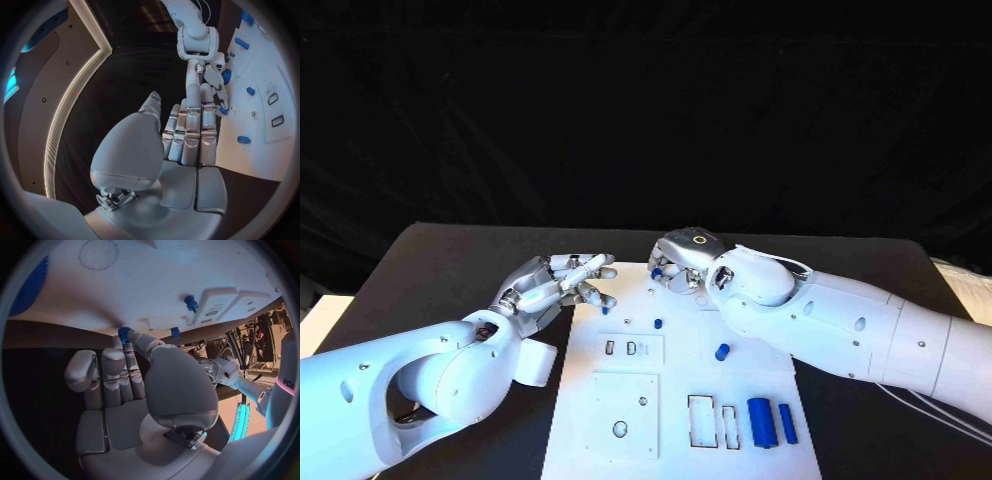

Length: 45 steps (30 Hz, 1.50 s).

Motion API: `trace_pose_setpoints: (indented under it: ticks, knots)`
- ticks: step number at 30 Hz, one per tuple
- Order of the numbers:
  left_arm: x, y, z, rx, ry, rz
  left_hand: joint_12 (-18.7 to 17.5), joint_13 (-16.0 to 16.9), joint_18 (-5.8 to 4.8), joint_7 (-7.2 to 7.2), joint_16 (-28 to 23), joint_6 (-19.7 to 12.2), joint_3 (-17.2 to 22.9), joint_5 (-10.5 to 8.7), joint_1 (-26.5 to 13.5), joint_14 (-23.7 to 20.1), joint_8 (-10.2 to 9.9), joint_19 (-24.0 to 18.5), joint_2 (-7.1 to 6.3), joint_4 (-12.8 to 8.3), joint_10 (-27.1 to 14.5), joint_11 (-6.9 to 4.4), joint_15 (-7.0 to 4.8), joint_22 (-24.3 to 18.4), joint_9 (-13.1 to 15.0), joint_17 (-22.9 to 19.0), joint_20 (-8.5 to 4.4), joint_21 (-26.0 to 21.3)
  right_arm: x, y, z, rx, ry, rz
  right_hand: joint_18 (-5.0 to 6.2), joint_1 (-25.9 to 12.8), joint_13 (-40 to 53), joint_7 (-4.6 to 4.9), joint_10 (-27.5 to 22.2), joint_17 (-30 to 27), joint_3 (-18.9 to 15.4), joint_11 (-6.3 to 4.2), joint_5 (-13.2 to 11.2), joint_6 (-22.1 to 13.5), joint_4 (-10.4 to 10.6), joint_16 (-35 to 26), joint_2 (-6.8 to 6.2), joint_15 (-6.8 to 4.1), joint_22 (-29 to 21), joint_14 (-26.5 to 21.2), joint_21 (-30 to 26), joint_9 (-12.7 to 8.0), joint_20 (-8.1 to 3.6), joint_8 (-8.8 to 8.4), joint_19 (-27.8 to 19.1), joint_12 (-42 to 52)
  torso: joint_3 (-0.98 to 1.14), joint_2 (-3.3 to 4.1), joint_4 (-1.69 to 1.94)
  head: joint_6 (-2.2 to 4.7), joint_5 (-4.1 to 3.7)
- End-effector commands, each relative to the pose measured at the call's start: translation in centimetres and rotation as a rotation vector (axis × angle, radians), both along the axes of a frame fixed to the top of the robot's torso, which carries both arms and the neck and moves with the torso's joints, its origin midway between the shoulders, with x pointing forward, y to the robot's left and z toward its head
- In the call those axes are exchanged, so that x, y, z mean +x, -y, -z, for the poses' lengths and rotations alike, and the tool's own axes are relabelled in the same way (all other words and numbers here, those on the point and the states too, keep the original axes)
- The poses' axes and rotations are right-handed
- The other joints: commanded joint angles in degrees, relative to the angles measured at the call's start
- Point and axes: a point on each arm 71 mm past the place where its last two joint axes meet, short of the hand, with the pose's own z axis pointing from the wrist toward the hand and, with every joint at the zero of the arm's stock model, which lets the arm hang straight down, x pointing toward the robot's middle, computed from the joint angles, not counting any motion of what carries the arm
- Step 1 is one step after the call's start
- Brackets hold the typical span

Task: Assemble the parts on the task board

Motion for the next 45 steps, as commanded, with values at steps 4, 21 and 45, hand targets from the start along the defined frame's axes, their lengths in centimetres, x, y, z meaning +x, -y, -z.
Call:
trace_pose_setpoints:
  ticks: [4, 21, 45]
  knots:
    - [0.0, 0.2, -0.1, -0.013, 0.005, 0.019, -0.3, 0.1, 0.04, 0.18, 0.4, -0.2, -0.1, -0.18, 0.0, -0.4, -0.3, -0.3, 0.71, -0.3, -0.3, -0.05, 0.13, 0.1, 0.0, 0.0, 0.22, 0.3, 0.4, 0.0, 0.3, -0.024, 0.002, 0.026, 0.29, -1.3, -0.4, 0.89, -7.3, -5.7, -0.9, 1.43, -3.5, -5.6, 1.4, -5.4, -2.80, 1.61, -4.8, -1.8, -3.1, -1.4, 0.94, -0.23, -3.5, -0.3, 0.01, 0.05, 0.07, -0.21, -0.01]
    - [0.3, -0.5, -0.1, -0.005, 0.006, -0.001, -0.3, 0.1, 0.04, 0.19, 0.4, -0.3, 0.0, -0.17, 0.0, -0.5, -0.3, -0.3, 0.78, -0.4, -0.3, -0.04, 0.14, 0.1, -0.1, 0.1, 0.23, 0.3, -1.6, 3.5, -0.9, 0.051, 0.032, 0.023, 0.30, -0.1, -0.1, 0.95, -6.4, -6.0, -4.5, 1.50, -3.8, -5.4, 4.4, -5.9, -2.74, 1.64, -4.8, -0.6, -3.1, -1.4, 1.00, 0.17, -3.5, 1.3, -0.03, 0.00, -0.20, 0.12, -0.24]
    - [0.5, -1.0, 0.1, 0.000, 0.002, -0.009, -0.3, 0.1, 0.06, 0.19, 0.6, -0.3, 0.2, -0.13, 0.4, -0.7, -0.3, -0.4, 1.04, -0.6, -0.3, -0.05, 0.13, 0.2, 0.0, 0.4, 0.24, 0.4, -1.9, 14.4, 0.1, 0.124, -0.283, 0.326, -3.45, 3.5, 52.9, -0.25, 9.0, 22.7, -27.0, -1.85, 5.0, -9.3, 16.7, 19.2, -2.75, -1.16, 16.2, 3.0, 10.1, -1.0, -0.99, 1.08, 5.8, 50.4, 0.17, -0.19, -1.43, 0.78, -0.49]
